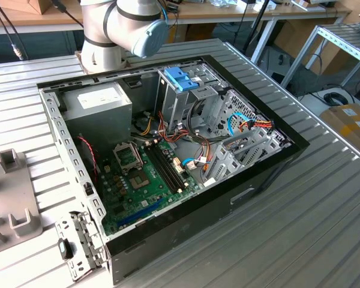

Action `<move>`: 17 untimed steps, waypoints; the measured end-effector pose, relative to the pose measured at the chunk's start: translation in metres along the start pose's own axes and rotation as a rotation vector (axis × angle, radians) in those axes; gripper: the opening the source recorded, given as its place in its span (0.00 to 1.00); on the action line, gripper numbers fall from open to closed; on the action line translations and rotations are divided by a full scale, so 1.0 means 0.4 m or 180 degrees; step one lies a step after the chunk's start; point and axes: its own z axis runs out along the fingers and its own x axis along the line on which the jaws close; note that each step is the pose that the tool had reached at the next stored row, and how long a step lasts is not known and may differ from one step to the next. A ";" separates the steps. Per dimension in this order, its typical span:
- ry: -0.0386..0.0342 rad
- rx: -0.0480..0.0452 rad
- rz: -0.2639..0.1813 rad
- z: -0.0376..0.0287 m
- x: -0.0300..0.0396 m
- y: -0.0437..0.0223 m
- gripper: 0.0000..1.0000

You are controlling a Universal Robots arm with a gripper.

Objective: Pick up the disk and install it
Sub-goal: 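Pick up the disk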

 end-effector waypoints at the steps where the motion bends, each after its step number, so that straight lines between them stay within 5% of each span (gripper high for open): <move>1: 0.0001 0.0000 0.0000 0.000 0.000 -0.002 0.37; 17: 0.0024 0.0001 0.0001 -0.001 -0.001 -0.029 0.37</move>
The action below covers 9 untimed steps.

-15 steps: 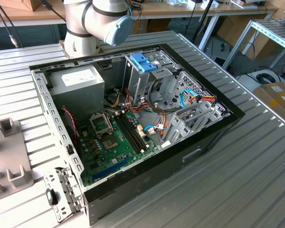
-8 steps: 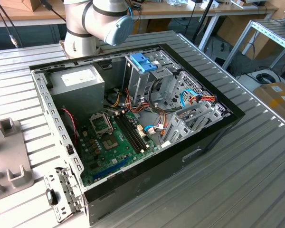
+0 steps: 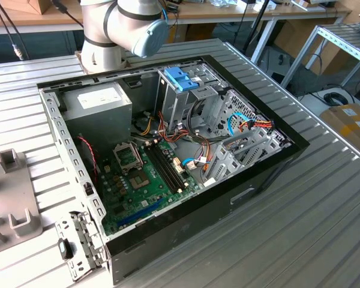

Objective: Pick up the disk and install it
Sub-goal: 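Pick up the disk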

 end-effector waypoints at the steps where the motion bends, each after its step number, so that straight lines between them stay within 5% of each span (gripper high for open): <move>1: 0.0001 0.0000 0.0000 0.000 0.000 -0.001 0.37; 9: 0.0013 0.0000 0.0001 -0.001 0.000 -0.013 0.37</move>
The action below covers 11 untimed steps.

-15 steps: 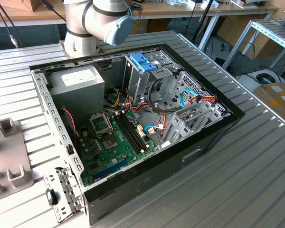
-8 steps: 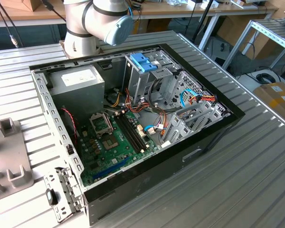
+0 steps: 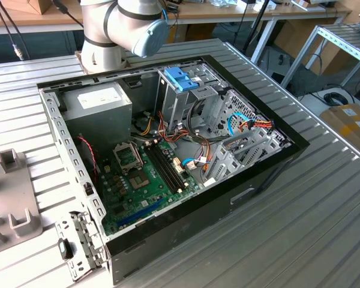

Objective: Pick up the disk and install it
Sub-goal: 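Pick up the disk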

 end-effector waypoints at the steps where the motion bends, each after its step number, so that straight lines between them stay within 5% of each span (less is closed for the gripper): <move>1: 0.0001 0.0000 0.0000 0.000 0.000 -0.001 0.37; 11: 0.0017 0.0000 0.0001 -0.001 0.000 -0.020 0.37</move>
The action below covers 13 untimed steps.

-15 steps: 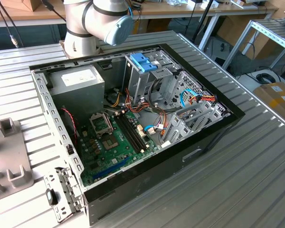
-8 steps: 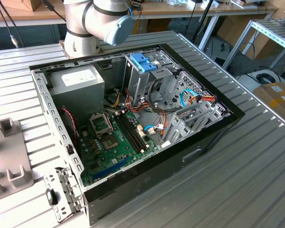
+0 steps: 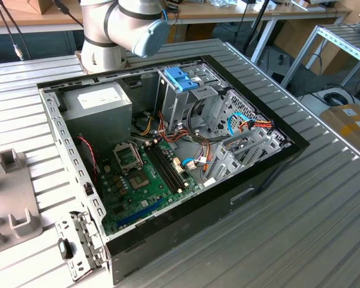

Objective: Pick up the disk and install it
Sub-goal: 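Pick up the disk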

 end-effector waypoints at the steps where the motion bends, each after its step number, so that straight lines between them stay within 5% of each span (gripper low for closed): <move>1: 0.0001 0.0000 0.0000 0.000 0.000 -0.001 0.37; 13: 0.0024 0.0001 0.0001 -0.001 -0.001 -0.026 0.37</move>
